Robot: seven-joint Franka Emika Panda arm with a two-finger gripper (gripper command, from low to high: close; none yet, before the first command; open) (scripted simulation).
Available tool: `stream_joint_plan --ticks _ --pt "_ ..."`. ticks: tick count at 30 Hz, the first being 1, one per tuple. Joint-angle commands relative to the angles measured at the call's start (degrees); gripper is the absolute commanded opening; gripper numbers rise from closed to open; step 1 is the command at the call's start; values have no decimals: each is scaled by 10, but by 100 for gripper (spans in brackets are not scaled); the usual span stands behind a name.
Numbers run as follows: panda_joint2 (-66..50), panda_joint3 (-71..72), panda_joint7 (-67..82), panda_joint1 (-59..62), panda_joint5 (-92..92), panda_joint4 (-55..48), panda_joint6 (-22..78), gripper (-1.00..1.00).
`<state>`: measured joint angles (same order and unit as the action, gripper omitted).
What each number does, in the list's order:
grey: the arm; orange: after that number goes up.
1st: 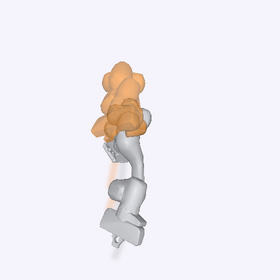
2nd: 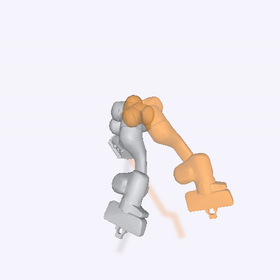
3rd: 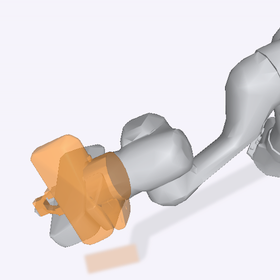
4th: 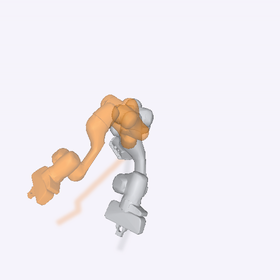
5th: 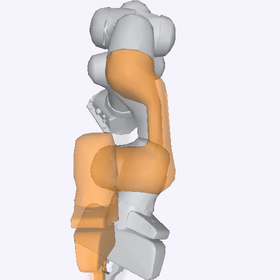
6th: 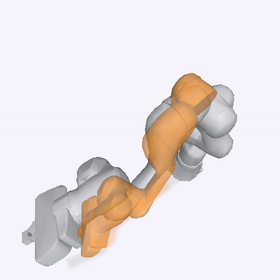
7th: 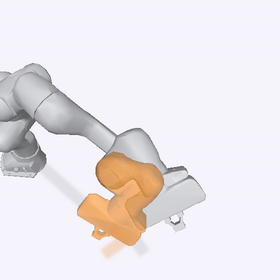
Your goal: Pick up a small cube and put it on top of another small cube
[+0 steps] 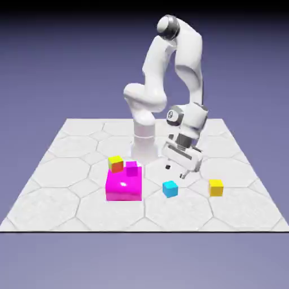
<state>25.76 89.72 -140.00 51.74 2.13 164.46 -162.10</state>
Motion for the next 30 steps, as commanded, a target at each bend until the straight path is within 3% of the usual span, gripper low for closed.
stream_joint_plan --ticks 1,4,22,23,30 --pt "-2 21 -23 12 0 1 3 0" --pt "-6 83 -90 48 2 3 11 0" --pt "58 387 -86 367 27 -23 -124 0" --pt "58 387 -86 367 27 -23 -124 -100" --pt "33 268 -88 242 17 -13 -71 -100"
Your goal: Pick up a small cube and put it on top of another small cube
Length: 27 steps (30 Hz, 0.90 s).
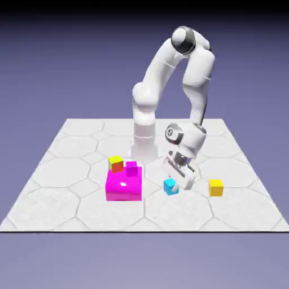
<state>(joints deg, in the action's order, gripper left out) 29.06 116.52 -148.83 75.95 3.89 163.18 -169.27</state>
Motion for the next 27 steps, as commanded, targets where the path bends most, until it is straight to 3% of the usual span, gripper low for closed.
stream_joint_plan --ticks 1,10,27 --pt "-4 -20 0 -21 -2 2 9 -100" --pt "-44 -183 12 -208 -9 13 85 -100" --pt "301 -395 427 -317 327 77 364 -100"
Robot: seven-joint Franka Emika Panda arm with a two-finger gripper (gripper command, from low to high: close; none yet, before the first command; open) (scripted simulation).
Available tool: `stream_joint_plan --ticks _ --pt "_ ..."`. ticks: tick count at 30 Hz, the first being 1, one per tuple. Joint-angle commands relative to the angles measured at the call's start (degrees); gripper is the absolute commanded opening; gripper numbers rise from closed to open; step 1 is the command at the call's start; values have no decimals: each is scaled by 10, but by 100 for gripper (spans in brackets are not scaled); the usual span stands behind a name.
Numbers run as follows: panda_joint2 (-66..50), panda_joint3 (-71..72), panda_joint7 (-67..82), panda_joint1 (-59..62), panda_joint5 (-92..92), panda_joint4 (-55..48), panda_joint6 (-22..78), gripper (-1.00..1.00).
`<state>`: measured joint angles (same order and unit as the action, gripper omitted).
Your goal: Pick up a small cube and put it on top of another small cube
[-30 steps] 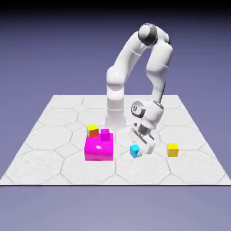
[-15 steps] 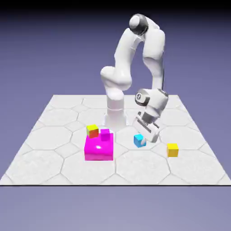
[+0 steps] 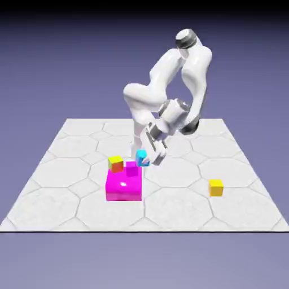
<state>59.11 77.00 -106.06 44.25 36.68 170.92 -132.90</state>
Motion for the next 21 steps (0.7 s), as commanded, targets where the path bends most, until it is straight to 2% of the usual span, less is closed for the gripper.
stream_joint_plan --ticks 1,6,9,18,19,21 --pt "21 -13 24 -6 19 4 17 -100" --pt "125 -76 140 -32 115 24 98 -100" --pt "140 -81 127 -13 114 30 102 -100" --pt "36 88 186 87 276 35 -43 -100" --pt "36 88 186 87 276 35 -43 100" --pt "48 68 179 75 256 35 -25 100"
